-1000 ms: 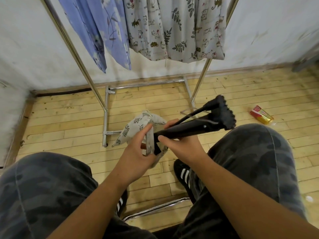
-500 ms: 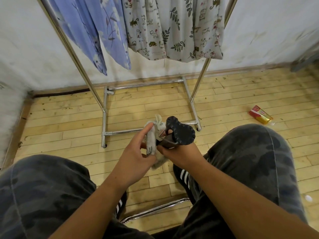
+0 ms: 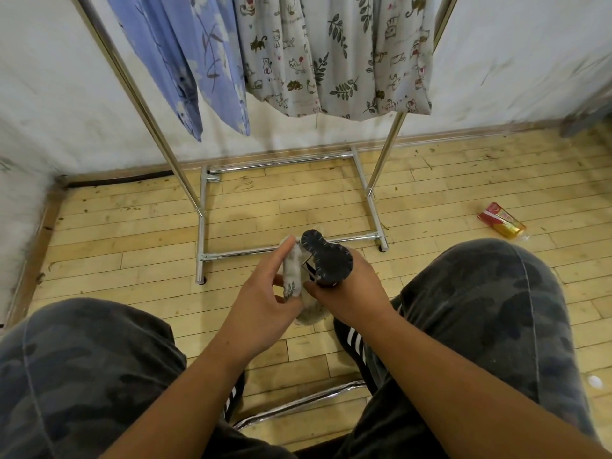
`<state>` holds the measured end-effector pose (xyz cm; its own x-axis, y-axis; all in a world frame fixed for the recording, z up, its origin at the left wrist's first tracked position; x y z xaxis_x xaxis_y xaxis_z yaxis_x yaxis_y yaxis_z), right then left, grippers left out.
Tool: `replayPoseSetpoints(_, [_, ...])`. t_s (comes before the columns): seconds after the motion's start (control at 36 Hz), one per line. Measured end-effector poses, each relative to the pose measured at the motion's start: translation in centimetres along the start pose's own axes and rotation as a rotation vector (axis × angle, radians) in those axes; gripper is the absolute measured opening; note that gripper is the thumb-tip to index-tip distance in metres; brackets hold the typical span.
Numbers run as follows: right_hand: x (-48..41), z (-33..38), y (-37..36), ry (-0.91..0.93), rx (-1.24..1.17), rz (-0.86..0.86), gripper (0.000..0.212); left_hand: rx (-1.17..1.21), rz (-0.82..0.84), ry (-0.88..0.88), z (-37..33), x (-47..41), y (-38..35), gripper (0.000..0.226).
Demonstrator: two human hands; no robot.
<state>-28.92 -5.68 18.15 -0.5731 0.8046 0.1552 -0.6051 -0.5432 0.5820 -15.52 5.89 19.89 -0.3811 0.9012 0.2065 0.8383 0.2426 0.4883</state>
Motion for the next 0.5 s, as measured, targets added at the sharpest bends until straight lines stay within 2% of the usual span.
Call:
replayPoseSetpoints(0.19, [-0.36,0.13,0.20,-0.062,0.110,-0.029,0.018,-0.046,0.030,-0.005,-0.28,0.18,0.01,0.085])
replayPoseSetpoints(0.28, [-0.43,0.53,0.38,-0.136,0.208,0.012,0.034,-0.075,0.051,-0.035,-0.51,0.31,-0.28,0.084])
replayPoseSetpoints(0.36, [-0.23,0.64,0.56,-0.204,0.270,0.053,0.041,-0.084,0.066,-0.039,-0.67,0.44,-0.48,0.083])
replayPoseSetpoints(0.5, [-0.16,0.84,0.41,-0.153,0.358,0.054,0.051,-0.093,0.055,-0.028,-0.60,0.49,-0.16,0.079])
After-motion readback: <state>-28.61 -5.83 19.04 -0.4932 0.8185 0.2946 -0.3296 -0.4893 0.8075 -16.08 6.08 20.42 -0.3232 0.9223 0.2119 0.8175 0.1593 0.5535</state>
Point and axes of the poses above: each hand's wrist, its own x-axis away from the middle knuckle, its own y-axis out of the back of the hand, z = x × y, the point moved 1 cm from there along -x, towards the middle knuckle, and after that the axes turned 8 degrees about -x, right-handed, at the moved point
